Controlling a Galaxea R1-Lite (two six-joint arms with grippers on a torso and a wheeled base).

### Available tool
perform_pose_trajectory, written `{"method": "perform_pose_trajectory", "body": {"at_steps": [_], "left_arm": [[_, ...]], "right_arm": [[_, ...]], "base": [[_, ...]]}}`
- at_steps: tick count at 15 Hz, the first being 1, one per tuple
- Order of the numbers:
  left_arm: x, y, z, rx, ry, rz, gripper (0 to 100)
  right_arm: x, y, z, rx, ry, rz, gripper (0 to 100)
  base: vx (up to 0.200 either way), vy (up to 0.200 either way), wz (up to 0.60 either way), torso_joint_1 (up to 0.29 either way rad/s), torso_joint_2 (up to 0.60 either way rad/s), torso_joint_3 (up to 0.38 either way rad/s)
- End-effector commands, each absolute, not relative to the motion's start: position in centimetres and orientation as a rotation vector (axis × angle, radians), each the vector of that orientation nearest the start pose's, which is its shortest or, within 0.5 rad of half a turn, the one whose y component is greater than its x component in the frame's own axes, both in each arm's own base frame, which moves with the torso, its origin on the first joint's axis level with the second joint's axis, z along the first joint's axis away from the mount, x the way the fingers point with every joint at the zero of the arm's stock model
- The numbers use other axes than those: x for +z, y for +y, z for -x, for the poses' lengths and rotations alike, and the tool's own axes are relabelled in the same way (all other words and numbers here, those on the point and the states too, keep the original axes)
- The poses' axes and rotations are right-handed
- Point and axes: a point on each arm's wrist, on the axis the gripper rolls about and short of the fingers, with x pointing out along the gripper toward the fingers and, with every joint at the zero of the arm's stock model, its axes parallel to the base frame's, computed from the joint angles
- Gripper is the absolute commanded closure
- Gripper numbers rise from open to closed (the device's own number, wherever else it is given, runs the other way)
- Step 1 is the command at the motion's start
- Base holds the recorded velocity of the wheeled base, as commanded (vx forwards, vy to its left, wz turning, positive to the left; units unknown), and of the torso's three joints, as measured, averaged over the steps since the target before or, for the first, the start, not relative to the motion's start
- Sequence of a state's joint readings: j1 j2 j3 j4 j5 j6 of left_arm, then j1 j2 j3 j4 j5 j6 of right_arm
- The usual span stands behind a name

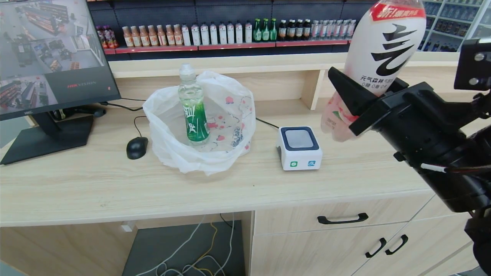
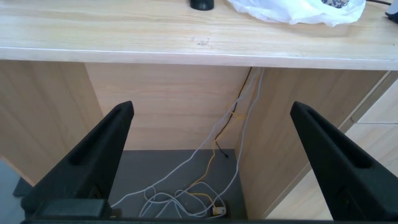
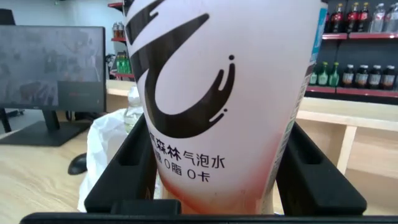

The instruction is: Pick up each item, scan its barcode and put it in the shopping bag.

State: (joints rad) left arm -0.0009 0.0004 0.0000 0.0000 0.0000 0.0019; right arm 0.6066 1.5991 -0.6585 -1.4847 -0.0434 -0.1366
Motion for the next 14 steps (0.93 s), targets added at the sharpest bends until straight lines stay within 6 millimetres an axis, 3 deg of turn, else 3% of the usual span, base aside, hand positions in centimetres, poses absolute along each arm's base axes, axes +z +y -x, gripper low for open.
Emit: {"method": "perform_pose_trajectory", "body": {"at_steps": [1,6,9,14], "left_arm": [[7.5,0.0,2.3,0.000,0.000,-0.002,0],[7.5,0.0,2.3,0.000,0.000,-0.002,0],[7.5,0.0,2.3,0.000,0.000,0.000,0],[7.5,0.0,2.3,0.000,0.000,0.000,0]], "right_arm": [[23.4,15.2,-23.0,0.499,-0.501,-0.010,100],[22.2,16.0,-25.3,0.474,-0.476,-0.024,100],[22.6,15.4,-25.6,0.364,-0.471,-0.150,100],[22.7,15.8,-27.1,0.349,-0.488,-0.157,100]], "base": [[0.000,0.000,0.00,0.000,0.00,0.000],[0.000,0.160,0.00,-0.004,0.00,0.004],[0.000,0.200,0.00,0.007,0.01,-0.001],[0.000,0.200,0.00,0.000,0.00,0.002]]}}
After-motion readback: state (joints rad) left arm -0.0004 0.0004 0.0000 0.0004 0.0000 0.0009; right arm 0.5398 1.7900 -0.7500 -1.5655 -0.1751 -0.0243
